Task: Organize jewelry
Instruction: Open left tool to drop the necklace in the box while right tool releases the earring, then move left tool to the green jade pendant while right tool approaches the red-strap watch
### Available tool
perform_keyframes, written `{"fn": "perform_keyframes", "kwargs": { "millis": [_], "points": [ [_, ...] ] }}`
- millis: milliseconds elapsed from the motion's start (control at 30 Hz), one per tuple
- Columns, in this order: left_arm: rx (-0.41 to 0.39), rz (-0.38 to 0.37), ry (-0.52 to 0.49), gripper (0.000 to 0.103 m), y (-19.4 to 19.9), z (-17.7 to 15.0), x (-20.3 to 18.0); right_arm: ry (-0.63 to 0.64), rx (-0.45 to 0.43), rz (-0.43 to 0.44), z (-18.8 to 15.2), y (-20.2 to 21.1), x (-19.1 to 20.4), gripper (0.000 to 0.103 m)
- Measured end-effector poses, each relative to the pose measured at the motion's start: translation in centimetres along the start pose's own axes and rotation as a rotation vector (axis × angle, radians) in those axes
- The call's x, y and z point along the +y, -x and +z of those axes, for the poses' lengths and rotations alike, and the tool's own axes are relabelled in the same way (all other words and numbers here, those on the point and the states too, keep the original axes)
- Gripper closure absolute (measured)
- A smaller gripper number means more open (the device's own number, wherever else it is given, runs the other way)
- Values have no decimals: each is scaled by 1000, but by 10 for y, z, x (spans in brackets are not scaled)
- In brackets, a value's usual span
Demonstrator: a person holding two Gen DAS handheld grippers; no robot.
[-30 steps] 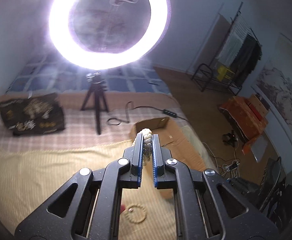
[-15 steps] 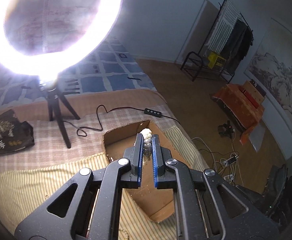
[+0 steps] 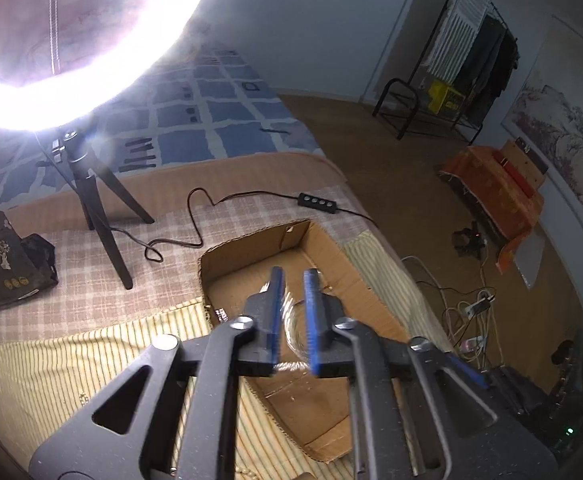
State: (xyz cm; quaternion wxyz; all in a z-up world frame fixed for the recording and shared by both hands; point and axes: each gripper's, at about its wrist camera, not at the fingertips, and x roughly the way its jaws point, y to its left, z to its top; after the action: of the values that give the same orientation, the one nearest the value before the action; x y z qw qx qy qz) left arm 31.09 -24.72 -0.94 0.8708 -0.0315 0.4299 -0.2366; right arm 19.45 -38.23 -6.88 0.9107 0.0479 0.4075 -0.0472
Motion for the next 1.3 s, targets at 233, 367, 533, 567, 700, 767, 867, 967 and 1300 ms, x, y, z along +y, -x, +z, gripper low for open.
{"fn": "perform_keyframes", "kwargs": {
  "millis": [233,367,533,567,700,767,867,967,1300],
  "points": [
    [-14,24,1,54,5,-3,12,19,-18,-31,1,2,5,15],
    [-10,32,11,54,9,-4,17,32,-18,-32,1,3,9,14],
    [-9,32,8,54,18,-8,22,44,-28,-26,1,7,14,14],
    [-10,33,2,54,20,-9,22,43,-32,-23,1,9,14,14],
    [-26,45,-11,54,40,-15,32,40,-42,-2,0,14,16,14],
    [-29,55,-5,54,49,-19,41,39,-45,13,0,16,19,14],
    [-34,70,9,54,61,-26,57,48,-45,39,0,18,26,14],
    [-38,89,27,54,77,-35,79,72,-42,67,-2,20,35,14],
    [-37,180,95,54,126,-81,159,162,-22,163,-12,22,74,14]
  ]
}}
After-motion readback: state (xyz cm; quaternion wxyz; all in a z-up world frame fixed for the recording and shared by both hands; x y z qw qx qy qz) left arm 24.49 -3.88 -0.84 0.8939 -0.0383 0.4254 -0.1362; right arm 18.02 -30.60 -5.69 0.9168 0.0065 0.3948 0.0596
